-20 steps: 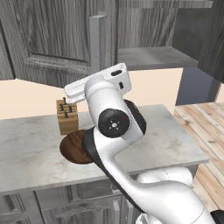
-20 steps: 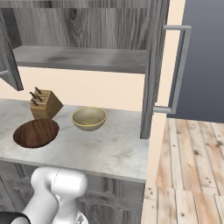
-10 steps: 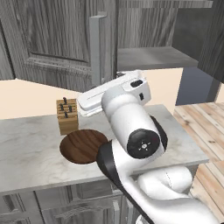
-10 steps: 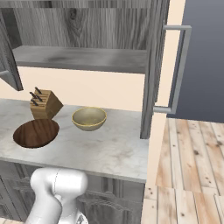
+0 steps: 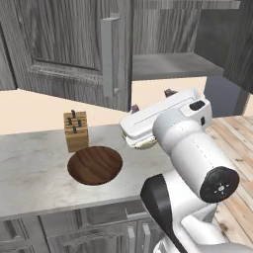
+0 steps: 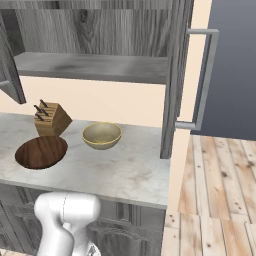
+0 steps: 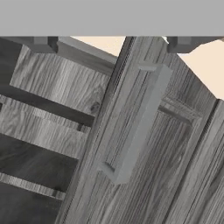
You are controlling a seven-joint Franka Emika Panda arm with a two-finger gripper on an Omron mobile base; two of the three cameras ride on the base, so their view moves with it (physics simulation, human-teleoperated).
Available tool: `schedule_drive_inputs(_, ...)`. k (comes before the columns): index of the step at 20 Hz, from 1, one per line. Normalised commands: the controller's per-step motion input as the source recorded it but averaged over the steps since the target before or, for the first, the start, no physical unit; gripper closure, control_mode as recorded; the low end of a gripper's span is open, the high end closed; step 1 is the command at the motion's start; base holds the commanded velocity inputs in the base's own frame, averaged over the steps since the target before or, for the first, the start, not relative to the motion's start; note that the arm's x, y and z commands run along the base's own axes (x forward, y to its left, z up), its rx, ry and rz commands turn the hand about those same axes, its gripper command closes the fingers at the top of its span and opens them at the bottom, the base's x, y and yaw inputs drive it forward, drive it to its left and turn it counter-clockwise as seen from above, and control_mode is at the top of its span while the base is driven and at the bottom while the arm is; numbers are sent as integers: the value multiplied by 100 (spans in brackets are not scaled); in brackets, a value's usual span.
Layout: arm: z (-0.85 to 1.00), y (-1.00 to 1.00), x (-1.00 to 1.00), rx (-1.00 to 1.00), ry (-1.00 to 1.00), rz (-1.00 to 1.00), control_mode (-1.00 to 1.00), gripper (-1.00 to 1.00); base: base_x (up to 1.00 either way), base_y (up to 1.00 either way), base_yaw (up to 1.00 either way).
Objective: Open the cabinet. Pick the bowls from the counter and place them in the cabinet. Then close the cabinet.
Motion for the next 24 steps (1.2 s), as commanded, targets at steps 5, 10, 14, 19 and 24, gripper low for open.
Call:
schedule_drive_inputs(5, 7, -60, -36, 0, 4, 0, -100, -100, 0, 0, 0)
schedule_drive_inputs(10, 7, -68, -30, -2, 9, 0, -100, -100, 0, 0, 0)
schedule_drive_inputs(14, 1, -59, -7, -1, 11, 0, -100, -100, 0, 0, 0)
schedule_drive_inputs(19, 1, -44, 0, -5, 9, 0, -100, -100, 0, 0, 0)
schedule_drive_inputs(24, 0, -15, 0, -14, 3, 5, -100, -100, 0, 0, 0)
